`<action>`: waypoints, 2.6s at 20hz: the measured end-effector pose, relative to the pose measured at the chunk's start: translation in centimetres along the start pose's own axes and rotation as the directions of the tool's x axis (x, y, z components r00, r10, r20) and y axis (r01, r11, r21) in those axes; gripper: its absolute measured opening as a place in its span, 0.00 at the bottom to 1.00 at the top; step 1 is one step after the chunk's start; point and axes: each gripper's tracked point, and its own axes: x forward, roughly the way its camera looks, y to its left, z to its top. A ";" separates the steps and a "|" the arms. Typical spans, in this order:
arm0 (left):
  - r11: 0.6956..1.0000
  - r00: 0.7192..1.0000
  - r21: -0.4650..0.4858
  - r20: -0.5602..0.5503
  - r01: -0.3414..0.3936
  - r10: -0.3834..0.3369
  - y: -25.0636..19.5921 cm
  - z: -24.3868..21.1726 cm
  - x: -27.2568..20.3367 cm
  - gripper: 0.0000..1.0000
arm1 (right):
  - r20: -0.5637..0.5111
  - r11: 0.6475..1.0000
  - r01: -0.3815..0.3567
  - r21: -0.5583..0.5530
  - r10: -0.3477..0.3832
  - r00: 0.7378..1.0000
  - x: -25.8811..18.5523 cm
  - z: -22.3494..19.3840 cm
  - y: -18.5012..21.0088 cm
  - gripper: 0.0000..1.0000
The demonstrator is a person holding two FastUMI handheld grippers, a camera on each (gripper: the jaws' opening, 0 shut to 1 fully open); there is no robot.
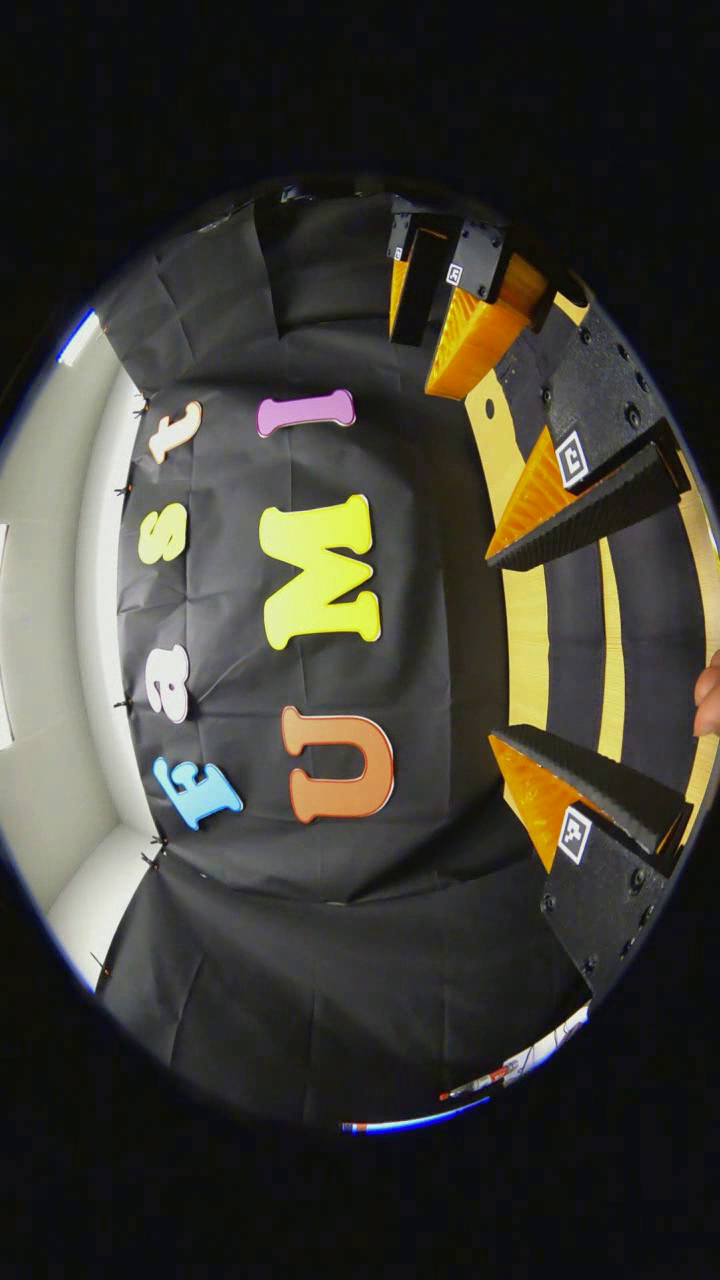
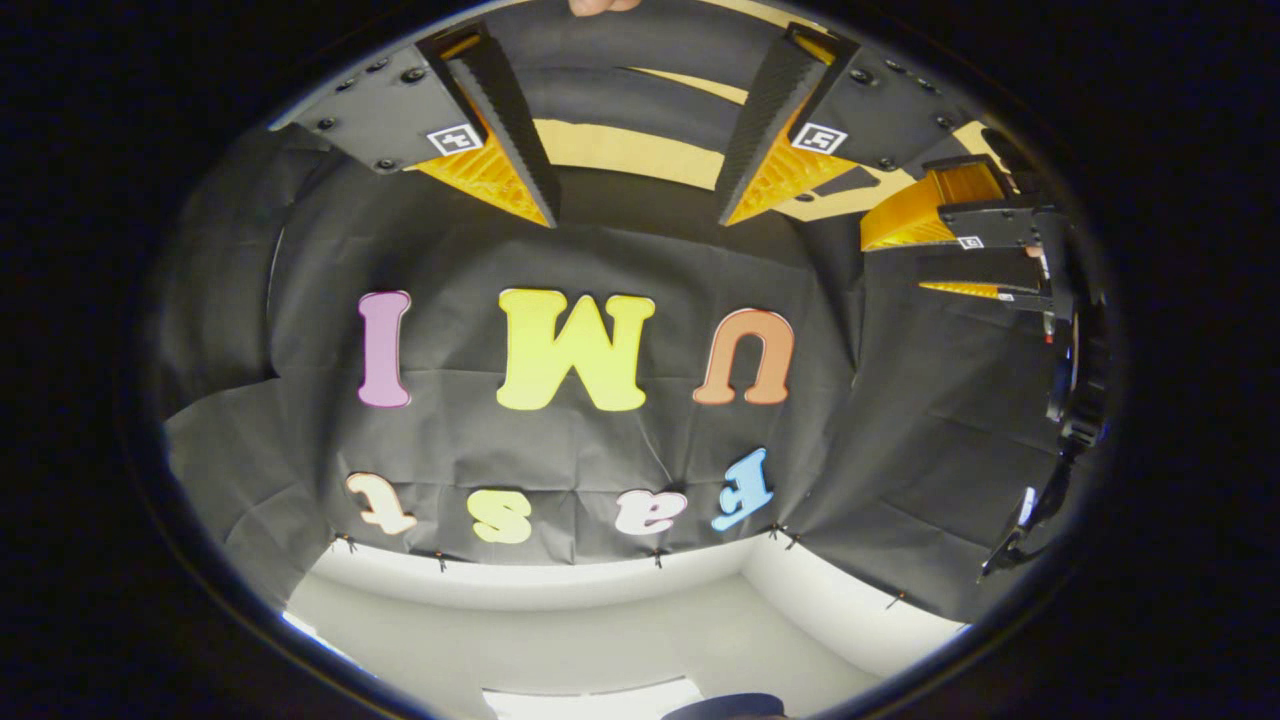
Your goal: Grasp the waist and the cuffs of the jeans and fold them to make the two legs overlap; first hold the waist and fold one-third of the jeans toward the cuffs, then hold the cuffs and fold the remaining one-third in the same direction to finish folding.
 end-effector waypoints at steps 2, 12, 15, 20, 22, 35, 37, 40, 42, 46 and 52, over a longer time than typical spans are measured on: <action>0.998 0.999 -0.067 -0.049 -0.005 0.002 -0.9 -0.6 -0.7 0.99 | -0.004 0.999 -0.043 0.028 0.043 0.999 -0.2 0.2 -0.9 0.94; 0.691 0.861 -0.596 -0.503 -0.410 0.076 8.0 -12.9 -4.5 0.99 | -0.179 0.980 0.008 0.199 0.028 0.983 -1.4 -4.1 -9.3 0.94; 0.427 0.753 -0.672 -0.657 -0.606 0.034 12.1 -19.1 -5.6 0.99 | -0.272 0.985 0.096 0.144 -0.054 0.961 -0.5 -6.5 -10.8 0.94; 0.256 0.658 -0.626 -0.751 -0.736 0.055 16.8 -22.9 -7.7 0.99 | -0.346 0.981 0.179 0.068 -0.145 0.927 0.0 -8.4 -10.5 0.94; 0.254 0.639 -0.611 -0.768 -0.750 0.041 18.2 -24.4 -7.1 0.99 | -0.370 0.976 0.207 0.061 -0.171 0.913 0.2 -8.9 -10.3 0.99; 0.286 0.610 -0.580 -0.792 -0.763 0.021 19.9 -27.1 -4.6 0.72 | -0.438 0.945 0.325 0.049 -0.272 0.857 -0.8 -11.4 -11.1 0.98; 0.212 0.611 -0.596 -0.791 -0.775 0.008 20.3 -27.3 -5.1 0.32 | -0.440 0.930 0.363 0.058 -0.303 0.846 -1.2 -11.6 -12.5 0.99; 0.139 0.644 -0.639 -0.765 -0.756 -0.013 20.2 -27.2 -4.9 0.07 | -0.480 0.875 0.468 0.128 -0.358 0.801 -2.1 -12.8 -16.4 0.98; 0.154 0.646 -0.640 -0.764 -0.753 -0.015 20.2 -27.3 -4.9 0.04 | -0.565 0.789 0.578 0.208 -0.385 0.729 -3.5 -14.7 -20.1 0.94; 0.140 0.654 -0.649 -0.756 -0.747 -0.015 20.2 -27.3 -4.9 0.04 | -0.735 0.553 0.789 0.266 -0.414 0.537 -8.3 -20.0 -27.9 0.94; 0.114 0.665 -0.662 -0.746 -0.740 -0.017 20.3 -27.3 -4.9 0.04 | -0.883 0.363 0.898 0.249 -0.296 0.364 -12.6 -26.7 -29.6 0.99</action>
